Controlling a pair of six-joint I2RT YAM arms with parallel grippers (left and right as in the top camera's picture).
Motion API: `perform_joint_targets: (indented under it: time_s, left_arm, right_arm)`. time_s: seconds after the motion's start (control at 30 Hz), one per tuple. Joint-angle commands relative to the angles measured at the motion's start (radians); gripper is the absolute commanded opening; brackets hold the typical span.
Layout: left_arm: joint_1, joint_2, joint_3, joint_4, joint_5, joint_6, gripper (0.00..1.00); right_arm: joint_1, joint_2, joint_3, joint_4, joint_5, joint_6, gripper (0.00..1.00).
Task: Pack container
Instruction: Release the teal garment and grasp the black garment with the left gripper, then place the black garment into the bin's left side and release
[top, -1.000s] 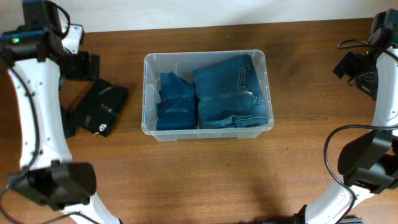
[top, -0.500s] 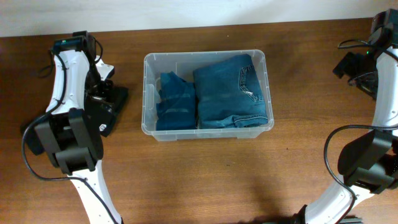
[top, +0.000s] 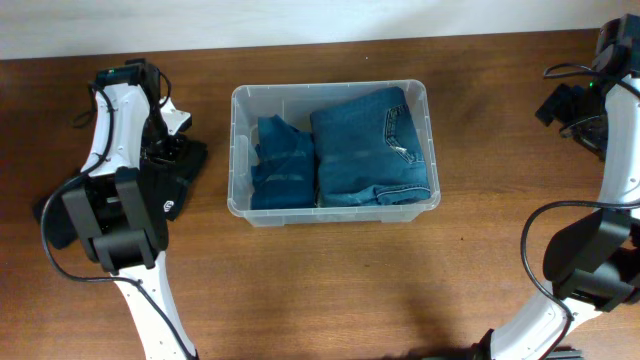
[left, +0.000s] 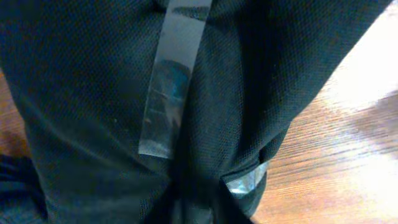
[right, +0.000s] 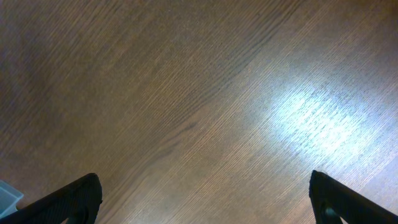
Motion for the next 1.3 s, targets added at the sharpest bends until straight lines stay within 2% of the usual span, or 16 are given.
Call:
perform_joint_targets:
  time_s: [0.0, 0.03, 0.1, 0.2, 0.3, 0.43, 0.7, 0.73, 0.9, 1.07, 1.27]
  left_arm:
    - [-0.006, 0.032, -0.011, 0.004, 0.034, 0.012, 0.26]
    - [-0.006, 0.039, -0.013, 0.011, 0.051, 0.012, 0.43]
    - [-0.006, 0.05, -0.013, 0.013, 0.072, 0.012, 0.44]
    - [-0.006, 0.063, -0.013, 0.014, 0.087, 0.012, 0.01]
    - [-0.006, 0.06, -0.009, 0.009, 0.087, 0.011, 0.01]
    - [-0.006, 0.059, 0.045, -0.039, 0.087, -0.061, 0.0]
    - [-0.006, 0.059, 0.433, -0.29, 0.086, -0.174, 0.0]
    - [-0.006, 0.044, 0.534, -0.289, 0.089, -0.239, 0.0]
    - [-0.011, -0.01, 0.723, -0.289, 0.139, -0.359, 0.01]
    - [-0.048, -0.086, 0.773, -0.289, 0.188, -0.387, 0.0]
    - [-0.169, -0.183, 0.773, -0.289, 0.19, -0.427, 0.01]
  right_arm:
    - [-0.001, 0.006, -0.004, 0.0, 0.009, 0.001, 0.98]
    - [-0.001, 0.006, -0.004, 0.0, 0.009, 0.001, 0.98]
    - [-0.001, 0.006, -0.004, 0.0, 0.009, 0.001, 0.98]
    - [-0.001, 0.006, -0.004, 0.0, 0.009, 0.001, 0.98]
    - [-0.001, 0.006, -0.004, 0.0, 0.009, 0.001, 0.98]
    - [-0.001, 0.006, -0.004, 0.0, 0.009, 0.001, 0.99]
    - [-0.001, 0.006, -0.004, 0.0, 0.009, 0.001, 0.98]
    - [-0.001, 0.006, -0.004, 0.0, 0.009, 0.001, 0.98]
    - [-0.001, 0.006, -0.004, 0.0, 0.009, 0.001, 0.98]
    - [0.0, 0.006, -0.004, 0.0, 0.009, 0.001, 0.98]
    - [0.0, 0.006, -0.004, 0.0, 0.009, 0.001, 0.99]
